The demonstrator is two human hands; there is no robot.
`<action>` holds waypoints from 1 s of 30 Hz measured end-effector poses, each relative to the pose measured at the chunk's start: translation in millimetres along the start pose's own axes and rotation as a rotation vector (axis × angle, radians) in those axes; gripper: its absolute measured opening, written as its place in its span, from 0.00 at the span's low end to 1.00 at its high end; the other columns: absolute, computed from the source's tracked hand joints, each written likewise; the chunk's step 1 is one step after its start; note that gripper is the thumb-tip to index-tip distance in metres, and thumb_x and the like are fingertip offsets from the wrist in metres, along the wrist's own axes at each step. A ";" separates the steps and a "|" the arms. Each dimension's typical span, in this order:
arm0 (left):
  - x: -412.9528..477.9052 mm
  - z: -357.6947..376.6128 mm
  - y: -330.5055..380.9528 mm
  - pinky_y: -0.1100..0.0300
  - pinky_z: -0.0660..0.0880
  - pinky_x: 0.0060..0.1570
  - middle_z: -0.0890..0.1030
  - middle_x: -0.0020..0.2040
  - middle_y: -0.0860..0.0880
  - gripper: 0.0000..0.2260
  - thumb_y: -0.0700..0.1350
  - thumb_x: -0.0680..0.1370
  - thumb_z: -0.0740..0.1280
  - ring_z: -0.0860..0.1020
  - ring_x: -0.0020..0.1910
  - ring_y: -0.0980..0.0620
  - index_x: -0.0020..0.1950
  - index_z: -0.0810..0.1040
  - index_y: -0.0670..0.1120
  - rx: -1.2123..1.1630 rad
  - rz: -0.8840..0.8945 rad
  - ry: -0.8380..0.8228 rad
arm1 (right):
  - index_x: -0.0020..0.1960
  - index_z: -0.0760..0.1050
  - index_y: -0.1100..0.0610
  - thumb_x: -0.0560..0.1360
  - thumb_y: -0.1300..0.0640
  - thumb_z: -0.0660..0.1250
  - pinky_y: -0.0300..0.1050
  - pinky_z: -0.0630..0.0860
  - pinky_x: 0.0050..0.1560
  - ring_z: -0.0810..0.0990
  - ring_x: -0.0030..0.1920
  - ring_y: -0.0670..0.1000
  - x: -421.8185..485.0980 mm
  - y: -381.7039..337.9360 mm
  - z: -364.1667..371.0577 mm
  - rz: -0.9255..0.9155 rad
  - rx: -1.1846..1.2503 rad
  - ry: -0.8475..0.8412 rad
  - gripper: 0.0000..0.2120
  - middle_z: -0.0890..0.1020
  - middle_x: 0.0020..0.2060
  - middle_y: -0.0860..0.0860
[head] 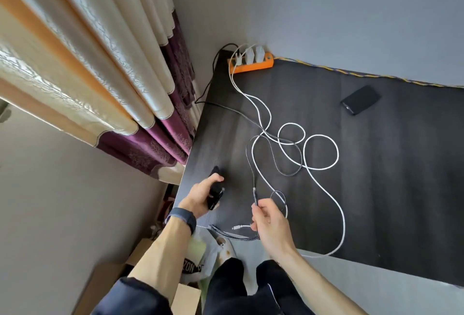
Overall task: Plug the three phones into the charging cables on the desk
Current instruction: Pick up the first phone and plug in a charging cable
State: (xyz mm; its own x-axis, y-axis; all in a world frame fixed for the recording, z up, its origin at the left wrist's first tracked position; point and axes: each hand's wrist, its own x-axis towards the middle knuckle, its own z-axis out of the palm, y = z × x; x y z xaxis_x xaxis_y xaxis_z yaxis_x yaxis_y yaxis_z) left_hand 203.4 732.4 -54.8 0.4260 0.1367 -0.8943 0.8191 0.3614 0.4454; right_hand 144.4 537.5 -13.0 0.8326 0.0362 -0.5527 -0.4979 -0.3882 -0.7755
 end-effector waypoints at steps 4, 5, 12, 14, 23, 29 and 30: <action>-38.4 -14.1 6.2 0.56 0.79 0.40 0.84 0.38 0.45 0.04 0.37 0.79 0.65 0.83 0.34 0.50 0.49 0.79 0.41 -0.441 0.030 -0.261 | 0.47 0.76 0.51 0.82 0.53 0.62 0.41 0.73 0.39 0.74 0.33 0.45 -7.3 -22.2 1.8 -0.084 0.018 0.012 0.07 0.75 0.32 0.46; -45.0 -14.6 6.0 0.54 0.82 0.43 0.85 0.42 0.44 0.07 0.34 0.81 0.61 0.85 0.38 0.48 0.52 0.79 0.40 -0.505 0.075 -0.272 | 0.46 0.77 0.50 0.82 0.53 0.62 0.39 0.72 0.41 0.75 0.34 0.45 -10.1 -27.1 2.2 -0.116 0.027 0.008 0.08 0.76 0.31 0.45; -83.1 -24.4 17.3 0.53 0.83 0.40 0.84 0.51 0.40 0.16 0.29 0.80 0.56 0.86 0.45 0.45 0.64 0.74 0.40 -0.570 0.229 -0.398 | 0.47 0.82 0.47 0.81 0.53 0.64 0.33 0.73 0.41 0.79 0.37 0.42 -26.1 -46.2 3.1 -0.281 -0.038 0.008 0.08 0.82 0.33 0.46; -87.0 -28.1 17.5 0.53 0.83 0.42 0.85 0.53 0.41 0.15 0.30 0.80 0.58 0.86 0.47 0.44 0.63 0.76 0.42 -0.549 0.250 -0.409 | 0.46 0.81 0.45 0.81 0.53 0.64 0.38 0.75 0.44 0.80 0.39 0.45 -27.3 -46.0 3.3 -0.282 -0.027 0.022 0.09 0.83 0.34 0.46; -87.3 -25.8 14.8 0.59 0.82 0.31 0.85 0.37 0.39 0.07 0.30 0.79 0.63 0.85 0.33 0.48 0.55 0.76 0.35 -0.558 0.130 -0.253 | 0.47 0.81 0.47 0.81 0.53 0.64 0.42 0.69 0.35 0.70 0.27 0.43 -37.6 -51.2 -0.3 -0.312 0.004 -0.023 0.08 0.83 0.34 0.48; -88.0 -13.9 7.7 0.61 0.82 0.31 0.84 0.41 0.37 0.09 0.31 0.78 0.65 0.85 0.34 0.47 0.57 0.76 0.31 -0.539 0.050 -0.260 | 0.48 0.80 0.47 0.81 0.52 0.65 0.42 0.74 0.34 0.74 0.26 0.44 -36.5 -54.8 1.9 -0.367 -0.072 0.005 0.06 0.85 0.36 0.46; -88.4 -12.5 7.0 0.61 0.82 0.30 0.85 0.40 0.37 0.09 0.31 0.78 0.65 0.85 0.34 0.47 0.57 0.76 0.31 -0.533 0.047 -0.259 | 0.49 0.80 0.48 0.81 0.52 0.65 0.43 0.75 0.34 0.74 0.25 0.45 -35.9 -54.8 2.8 -0.372 -0.085 0.006 0.05 0.85 0.36 0.45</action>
State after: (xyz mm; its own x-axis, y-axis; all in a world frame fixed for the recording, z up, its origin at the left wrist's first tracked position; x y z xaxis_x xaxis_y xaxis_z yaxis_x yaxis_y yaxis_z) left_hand 166.7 734.3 26.8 0.5920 -0.0415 -0.8049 0.5200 0.7827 0.3420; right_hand 141.1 560.0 48.5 0.9542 0.1834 -0.2365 -0.1402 -0.4244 -0.8946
